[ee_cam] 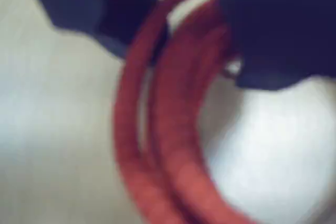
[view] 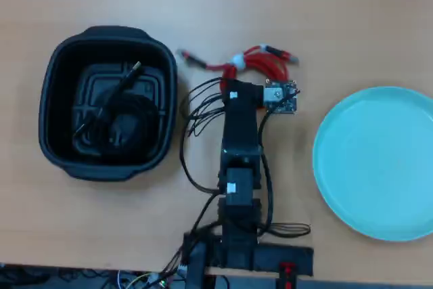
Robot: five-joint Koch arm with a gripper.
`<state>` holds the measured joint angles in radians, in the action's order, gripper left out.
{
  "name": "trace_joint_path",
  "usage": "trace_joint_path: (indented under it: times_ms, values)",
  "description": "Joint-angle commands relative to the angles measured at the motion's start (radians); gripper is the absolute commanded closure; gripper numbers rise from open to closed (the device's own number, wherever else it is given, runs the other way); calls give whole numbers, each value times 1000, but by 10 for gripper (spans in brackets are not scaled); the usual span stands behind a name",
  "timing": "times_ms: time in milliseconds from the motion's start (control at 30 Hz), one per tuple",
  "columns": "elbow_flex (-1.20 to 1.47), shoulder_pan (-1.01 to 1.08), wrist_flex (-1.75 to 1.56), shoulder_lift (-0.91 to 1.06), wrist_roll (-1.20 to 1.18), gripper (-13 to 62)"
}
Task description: Put a black charging cable in a black bowl and put a red charging cable in a green bowl
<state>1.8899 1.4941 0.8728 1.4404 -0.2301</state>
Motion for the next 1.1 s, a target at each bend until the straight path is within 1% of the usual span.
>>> trace_joint_path:
  times_ms: [0, 300, 500, 600, 733, 833, 1000, 1067]
  values:
    - [-60, 8, -15, 2, 15, 572]
    - [-81, 8, 38, 32, -12, 569]
    - [-255, -2, 275, 288, -11, 569]
    - [-396, -14, 414, 371, -9, 569]
    - [-618, -25, 592, 380, -5, 569]
    - [-724, -29, 664, 382, 2, 569]
    - [-750, -34, 664, 387, 11, 567]
    - [-753, -25, 646, 423, 2, 567]
